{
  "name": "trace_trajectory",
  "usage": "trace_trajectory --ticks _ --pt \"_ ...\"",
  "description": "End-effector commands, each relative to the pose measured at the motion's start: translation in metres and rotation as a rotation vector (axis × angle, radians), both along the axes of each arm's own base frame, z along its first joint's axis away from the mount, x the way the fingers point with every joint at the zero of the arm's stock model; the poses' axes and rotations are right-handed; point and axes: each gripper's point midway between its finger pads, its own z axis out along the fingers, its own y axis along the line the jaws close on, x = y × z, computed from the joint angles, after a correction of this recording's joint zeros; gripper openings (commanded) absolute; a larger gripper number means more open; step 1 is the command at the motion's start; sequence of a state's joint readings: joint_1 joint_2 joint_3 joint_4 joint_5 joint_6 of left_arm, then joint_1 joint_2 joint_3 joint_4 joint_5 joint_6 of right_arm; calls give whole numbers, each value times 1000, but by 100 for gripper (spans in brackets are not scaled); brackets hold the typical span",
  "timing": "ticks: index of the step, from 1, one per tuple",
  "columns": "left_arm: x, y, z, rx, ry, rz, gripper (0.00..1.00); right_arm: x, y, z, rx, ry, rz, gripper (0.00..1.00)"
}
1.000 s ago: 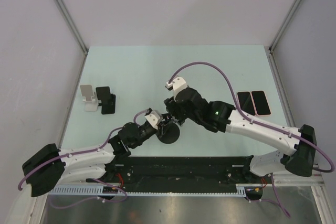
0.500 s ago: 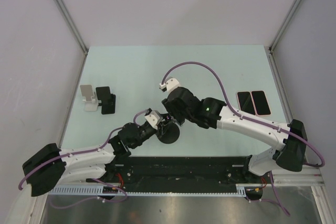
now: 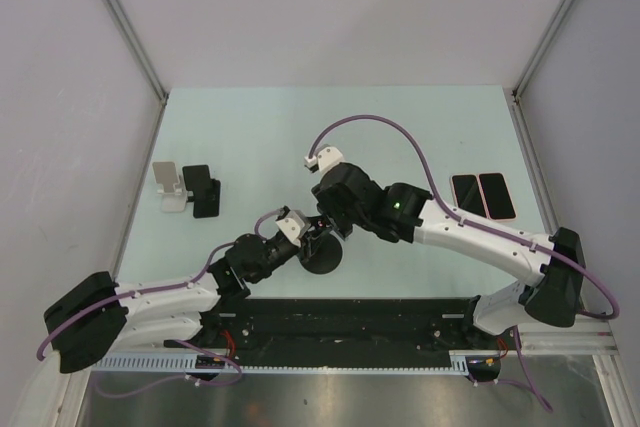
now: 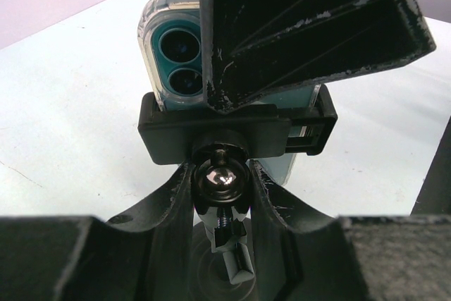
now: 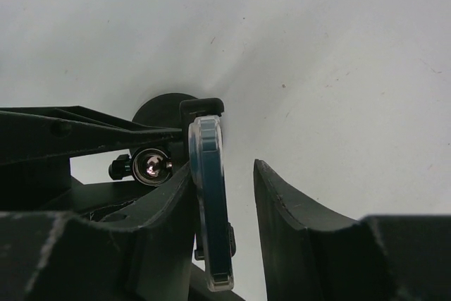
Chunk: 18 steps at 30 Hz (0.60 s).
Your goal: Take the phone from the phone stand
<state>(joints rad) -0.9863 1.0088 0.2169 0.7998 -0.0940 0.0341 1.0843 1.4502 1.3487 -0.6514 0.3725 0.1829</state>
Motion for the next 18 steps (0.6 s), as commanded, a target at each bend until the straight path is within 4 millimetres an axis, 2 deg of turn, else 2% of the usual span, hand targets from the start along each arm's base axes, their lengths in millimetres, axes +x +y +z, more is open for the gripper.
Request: trace_trajectory --ticks 1,2,5,6,8,9,14,18 --pt "1 1 -3 20 -15 7 1 3 1 1 -26 3 2 40" --pt "1 1 -3 15 -11 10 0 2 2 -2 -33 10 9 39" --pt "4 3 -6 11 8 33 0 -2 6 -6 -35 29 33 26" --pt "5 4 -6 8 11 42 0 -6 7 -7 -37 40 44 15" --pt "9 7 -7 7 20 75 0 -9 7 -7 -36 55 45 3" --pt "12 10 -9 8 27 96 0 -13 4 -11 -56 75 53 0" --pt "30 32 -11 -14 85 277 0 -27 -9 -16 -132 140 50 0" --pt "38 47 -22 16 136 384 0 -47 -23 -27 -219 231 73 0"
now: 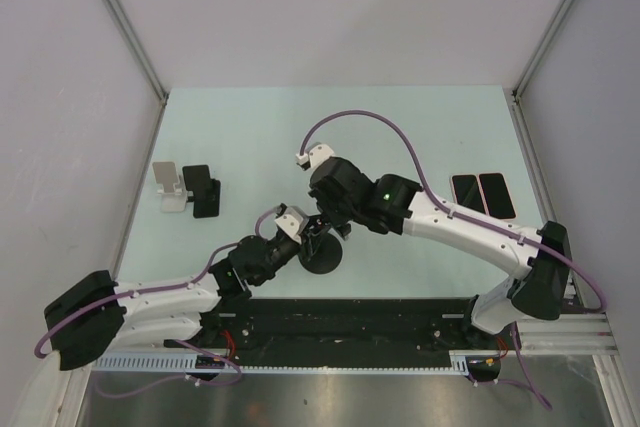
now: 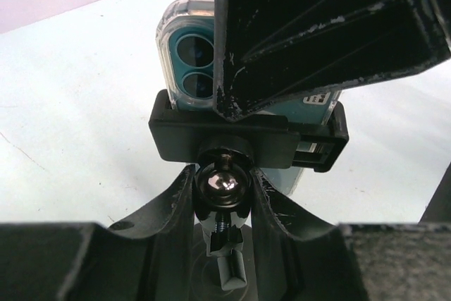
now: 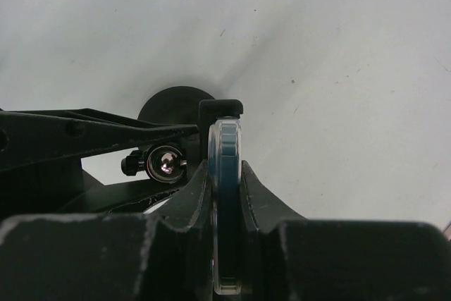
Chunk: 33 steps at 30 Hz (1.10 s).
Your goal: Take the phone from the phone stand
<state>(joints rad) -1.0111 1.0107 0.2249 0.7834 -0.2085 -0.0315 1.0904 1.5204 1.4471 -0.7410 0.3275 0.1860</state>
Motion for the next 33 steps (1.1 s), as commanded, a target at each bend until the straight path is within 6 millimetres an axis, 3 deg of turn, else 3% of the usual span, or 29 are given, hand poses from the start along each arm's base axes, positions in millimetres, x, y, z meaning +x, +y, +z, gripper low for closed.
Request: trace_trajectory --ticks 1,6,12,16,23,33 --pt "32 43 -22 58 98 306 0 -46 -36 -27 -200 181 41 0" --pt "38 53 -28 79 135 381 0 -64 -53 -31 -261 249 46 0" --pt "41 58 -33 71 169 401 0 -74 -57 -25 -249 265 49 0" --pt "39 56 -33 68 170 384 0 -64 -61 -18 -215 242 7 0" --pt "34 51 -29 38 156 331 0 -33 -64 17 -42 147 -118 0" --pt "29 45 -26 -9 164 291 0 -13 -79 30 59 117 -232 0"
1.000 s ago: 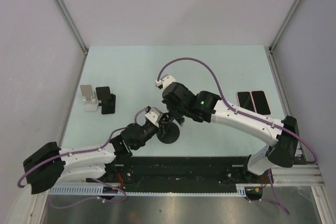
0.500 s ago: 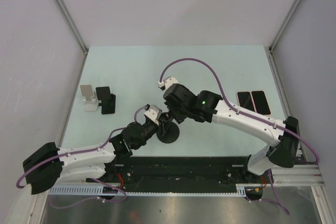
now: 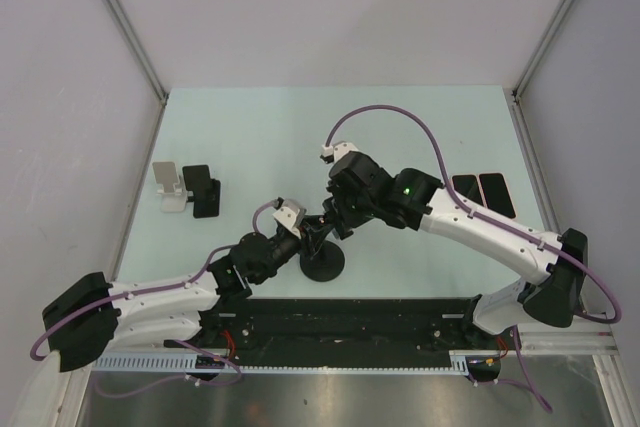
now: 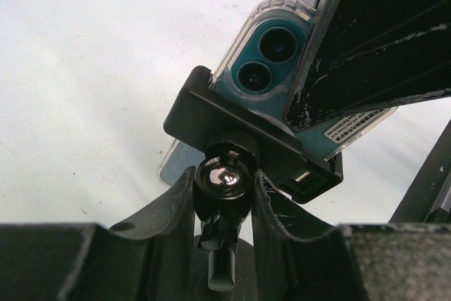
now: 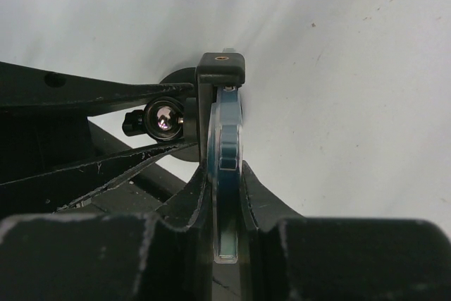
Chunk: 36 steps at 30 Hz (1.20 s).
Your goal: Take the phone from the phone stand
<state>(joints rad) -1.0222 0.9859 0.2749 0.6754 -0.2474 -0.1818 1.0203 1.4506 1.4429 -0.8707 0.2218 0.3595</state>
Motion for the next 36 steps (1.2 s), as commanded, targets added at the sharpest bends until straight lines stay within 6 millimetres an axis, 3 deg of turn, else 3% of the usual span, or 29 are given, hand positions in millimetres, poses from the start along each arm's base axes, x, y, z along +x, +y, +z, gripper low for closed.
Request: trace_trajectory --ticks 1,15,18,21,22,25,28,36 --pt "30 49 -32 83 53 252 0 2 -50 26 -32 -53 -108 0" --pt "25 44 -33 77 55 233 0 38 -68 35 -44 -151 -165 0" --pt "25 43 -34 81 51 226 0 37 -58 34 -44 -152 -108 0" --pt "25 41 -26 86 -4 203 0 24 -35 24 -78 -148 24 0" --pt "24 41 -28 100 -19 192 5 16 -24 18 -81 -132 85 0" --pt "21 37 -22 132 -89 141 35 6 -11 14 -73 -107 153 0" --pt "17 36 -15 145 -154 99 49 1 -3 10 -77 -93 184 0" --pt "12 27 -8 219 -272 14 64 -11 9 4 -104 -62 245 0"
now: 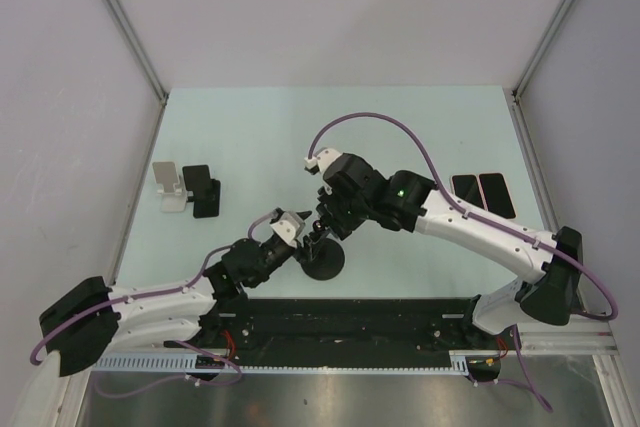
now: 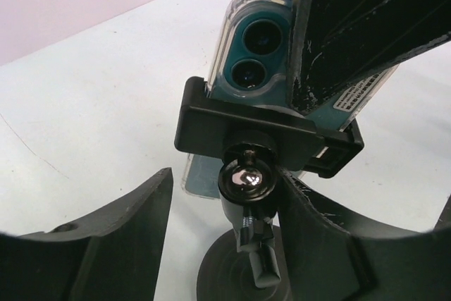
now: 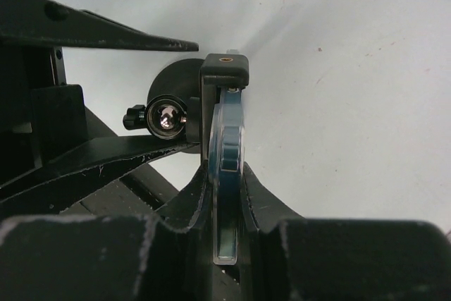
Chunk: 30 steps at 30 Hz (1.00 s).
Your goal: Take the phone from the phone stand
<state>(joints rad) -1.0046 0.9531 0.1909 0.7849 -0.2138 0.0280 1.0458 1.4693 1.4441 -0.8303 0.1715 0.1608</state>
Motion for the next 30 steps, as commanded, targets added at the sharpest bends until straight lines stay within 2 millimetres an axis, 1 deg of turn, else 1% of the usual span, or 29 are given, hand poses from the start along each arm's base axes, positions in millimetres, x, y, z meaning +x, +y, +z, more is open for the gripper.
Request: trace_trajectory --ticks 1,2,4,5,6,8,11,12,14,15,16,17,19,20,21,24,28,30 --pt "9 9 -5 125 -108 17 64 -8 -3 5 -48 8 43 0" --pt "10 7 -7 150 -122 8 65 -8 -3 5 -49 9 44 0" --pt "12 2 -2 152 -140 -5 65 -9 0 4 -51 12 49 0" --pt "13 0 -5 172 -147 -10 63 -8 1 3 -53 14 48 0" --pt "13 -3 -2 169 -156 -15 62 -10 4 2 -55 18 59 0" --pt "11 -8 -4 178 -160 -43 59 -11 6 0 -56 25 66 0" --pt "8 -11 -4 174 -167 -66 45 -11 8 -2 -63 26 69 0" --pt "7 -11 -6 175 -165 -69 33 -9 7 -2 -68 16 58 0" --pt "6 -12 -6 167 -158 -75 21 -4 4 -3 -77 2 33 0" --pt "5 -12 -7 162 -154 -77 10 -1 3 -2 -78 -18 15 0" --pt "4 -13 -8 156 -145 -79 3 1 2 -2 -75 -22 0 0" --pt "3 -13 -8 141 -132 -81 1 2 1 0 -68 -35 -9 0" --pt "1 -15 -11 130 -116 -90 0 8 3 4 -38 -62 -32 1" --pt "-1 -17 -13 128 -106 -99 1 9 1 7 -20 -70 -42 1" --pt "-1 -17 -15 132 -101 -98 0 11 4 10 5 -79 -45 1" --pt "0 -18 -22 161 -100 -90 0 10 5 13 32 -73 -32 0" --pt "7 -9 -27 214 -126 -28 1 9 4 13 25 -47 -19 0" --pt "7 -6 -29 251 -153 -14 6 9 1 14 13 -42 -16 0"
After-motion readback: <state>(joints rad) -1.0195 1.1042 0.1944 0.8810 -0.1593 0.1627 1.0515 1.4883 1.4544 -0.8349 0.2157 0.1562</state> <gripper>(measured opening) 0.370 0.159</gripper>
